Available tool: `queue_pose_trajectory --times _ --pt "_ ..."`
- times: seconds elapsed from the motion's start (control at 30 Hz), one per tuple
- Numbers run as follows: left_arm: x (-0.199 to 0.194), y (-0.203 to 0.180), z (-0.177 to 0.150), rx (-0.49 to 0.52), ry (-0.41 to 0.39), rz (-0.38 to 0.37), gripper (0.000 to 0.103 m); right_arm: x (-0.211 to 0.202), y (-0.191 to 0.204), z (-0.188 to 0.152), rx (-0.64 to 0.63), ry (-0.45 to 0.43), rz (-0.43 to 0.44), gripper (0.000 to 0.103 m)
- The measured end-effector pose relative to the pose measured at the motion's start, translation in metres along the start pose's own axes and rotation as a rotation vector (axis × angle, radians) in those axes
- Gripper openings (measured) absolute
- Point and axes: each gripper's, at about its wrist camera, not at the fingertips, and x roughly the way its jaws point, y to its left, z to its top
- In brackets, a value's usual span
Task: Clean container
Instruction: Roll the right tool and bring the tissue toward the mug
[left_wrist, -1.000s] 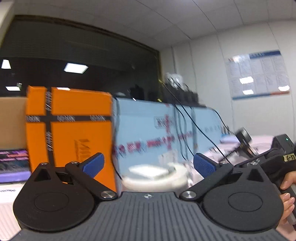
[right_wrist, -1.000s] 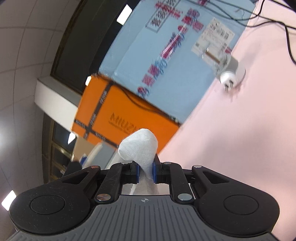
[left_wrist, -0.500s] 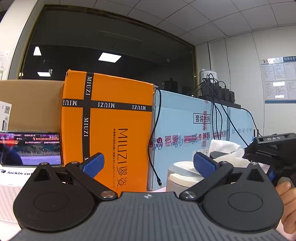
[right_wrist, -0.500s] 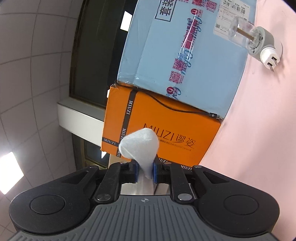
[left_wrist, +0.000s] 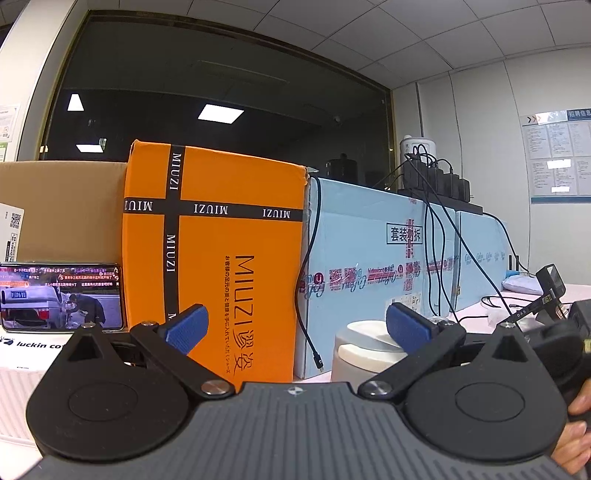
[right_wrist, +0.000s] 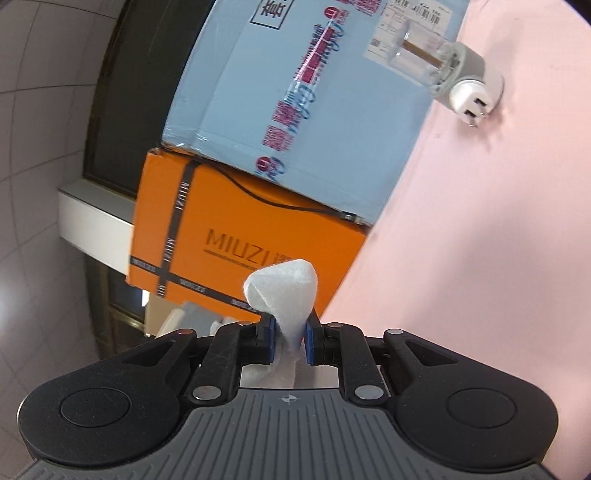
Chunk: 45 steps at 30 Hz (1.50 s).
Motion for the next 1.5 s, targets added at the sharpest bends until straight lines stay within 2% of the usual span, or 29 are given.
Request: queue_pose_trajectory --times 0.1,0.2,0.33,0.43,0.63,0.8,0.87,1.0,1.13,1.2,1.3,1.5 --pt "0.000 -0.001 0.000 0.000 0.002 -0.002 0.103 0.000 -0.002 -0.003 0.001 0.002 -0.027 0.014" --pt "-0.001 -0.001 0.000 -0.006 0.004 -0.008 0.103 -0.003 -0.005 -0.002 0.044 0.005 -0.005 0.014" --pt "0.001 -0.001 0.000 -0.010 0.005 -0.008 0.103 -0.017 -0.002 0.004 0.118 -0.009 0.189 0.014" --pt "0.002 -0.001 0.000 -0.009 0.005 -0.007 0.103 -0.024 0.004 0.002 0.103 -0.023 0.247 0.014" --pt "0.002 -0.002 0.000 -0.010 0.006 -0.006 0.103 -0.013 -0.017 -0.002 0.187 0.003 0.115 0.014" --pt "0.001 -0.002 0.000 -0.010 0.006 -0.007 0.103 -0.004 -0.022 -0.008 0.149 0.022 -0.039 0.014" --pt "0.001 -0.002 0.000 -0.011 0.005 -0.008 0.103 -0.002 -0.024 -0.009 0.141 0.037 -0.075 0.014" --pt "0.001 0.000 0.000 -0.023 0.011 -0.017 0.103 -0.007 -0.020 -0.008 0.139 0.026 -0.053 0.014" --pt "0.001 0.000 0.001 -0.022 0.010 -0.016 0.103 -0.018 -0.012 -0.002 0.161 -0.004 0.118 0.014" --pt "0.001 0.000 0.001 -0.021 0.010 -0.016 0.103 -0.021 -0.009 -0.002 0.154 -0.009 0.162 0.014" --pt "0.001 -0.001 0.001 -0.020 0.010 -0.015 0.103 -0.019 -0.014 -0.004 0.174 0.001 0.136 0.014" --pt "0.000 -0.001 0.001 -0.019 0.009 -0.016 0.103 -0.011 -0.021 -0.008 0.166 0.021 -0.015 0.014"
